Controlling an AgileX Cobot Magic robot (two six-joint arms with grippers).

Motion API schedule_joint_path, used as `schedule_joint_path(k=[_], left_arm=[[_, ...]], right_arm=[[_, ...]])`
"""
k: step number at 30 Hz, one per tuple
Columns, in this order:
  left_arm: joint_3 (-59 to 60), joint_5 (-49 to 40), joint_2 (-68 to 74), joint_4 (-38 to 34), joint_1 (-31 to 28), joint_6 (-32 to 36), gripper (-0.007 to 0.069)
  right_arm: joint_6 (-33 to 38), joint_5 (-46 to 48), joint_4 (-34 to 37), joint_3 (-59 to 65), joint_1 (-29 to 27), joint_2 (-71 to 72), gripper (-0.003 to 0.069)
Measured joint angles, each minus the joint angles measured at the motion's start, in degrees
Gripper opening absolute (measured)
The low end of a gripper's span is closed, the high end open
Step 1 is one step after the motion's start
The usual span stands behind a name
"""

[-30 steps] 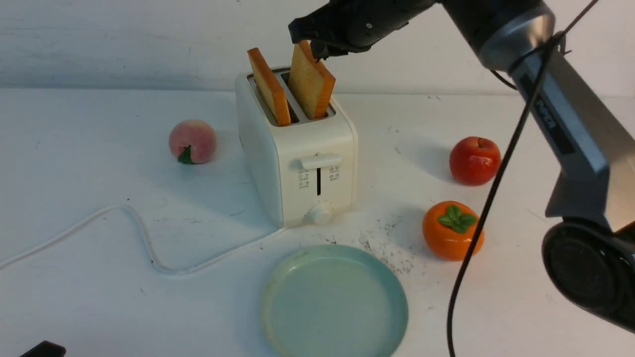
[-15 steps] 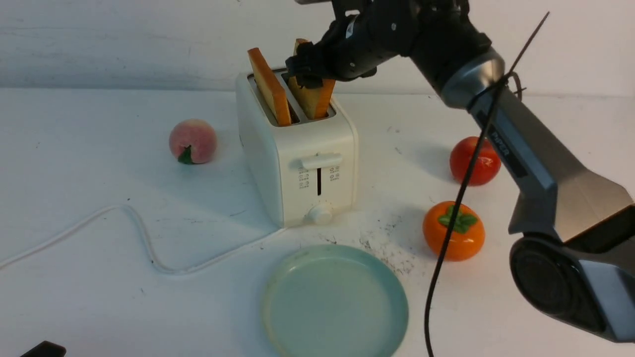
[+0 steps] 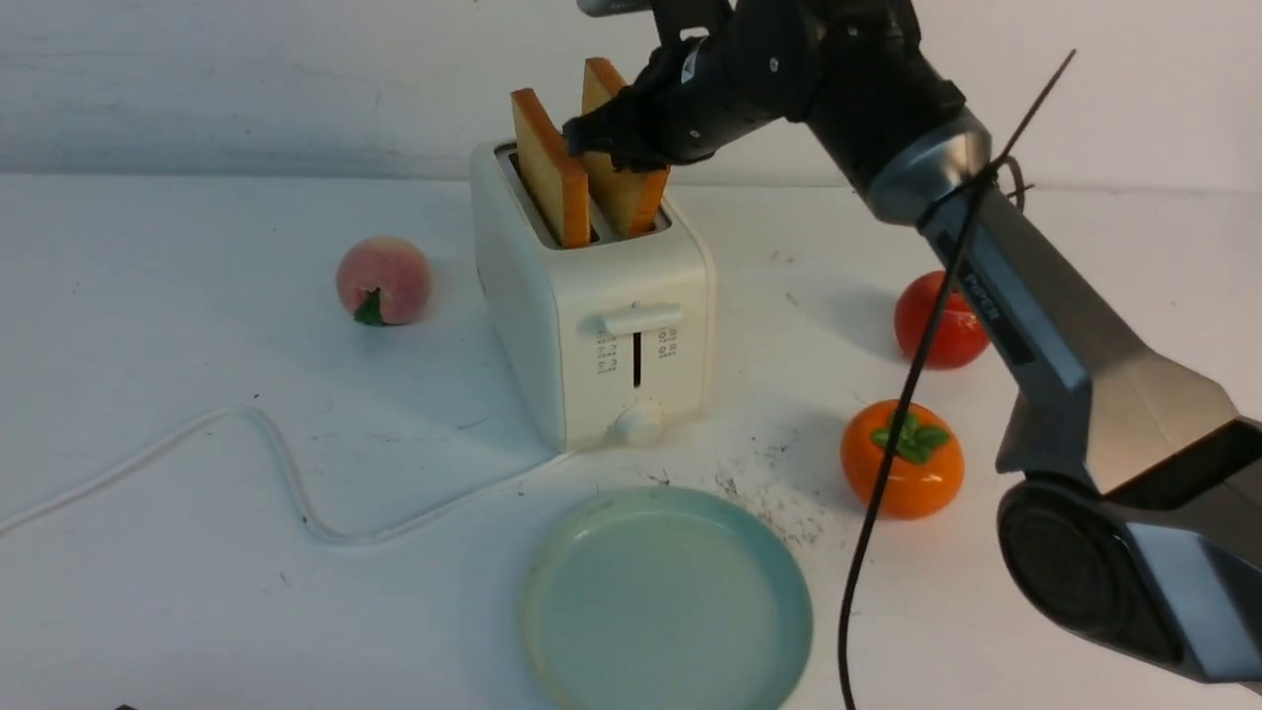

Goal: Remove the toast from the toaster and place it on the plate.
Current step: Use the right arm to take out a slice of bread, then use the right arm to put a slice of bread into the plate

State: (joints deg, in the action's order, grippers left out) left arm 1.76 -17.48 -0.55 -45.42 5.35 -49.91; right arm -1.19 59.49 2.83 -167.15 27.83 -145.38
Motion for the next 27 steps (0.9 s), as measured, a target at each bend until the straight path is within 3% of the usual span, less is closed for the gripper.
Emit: schedule_joint_path(k=[7, 13, 20, 27], left_arm=[[0.0, -0.13, 0.0, 0.06, 0.0, 0.0, 0.0237], [0.0, -0.13, 0.0, 0.06, 0.0, 0.0, 0.0237], [0.0, -1.28, 0.0, 0.06, 0.0, 0.0, 0.0237], [0.0, -1.66, 0.0, 0.15, 0.0, 0.0, 0.0237]], right_arm=[[0.0, 11.71, -2.83, -1.07, 0.0, 12.63, 0.0127], [-3.39, 13.26, -2.83, -1.04, 0.0, 21.59, 0.0127], [-3.94, 13.13, 4.17, 22.29, 0.0, 35.5, 0.0127], [11.26, 12.74, 24.65, 65.19, 0.0, 44.15, 0.0127]])
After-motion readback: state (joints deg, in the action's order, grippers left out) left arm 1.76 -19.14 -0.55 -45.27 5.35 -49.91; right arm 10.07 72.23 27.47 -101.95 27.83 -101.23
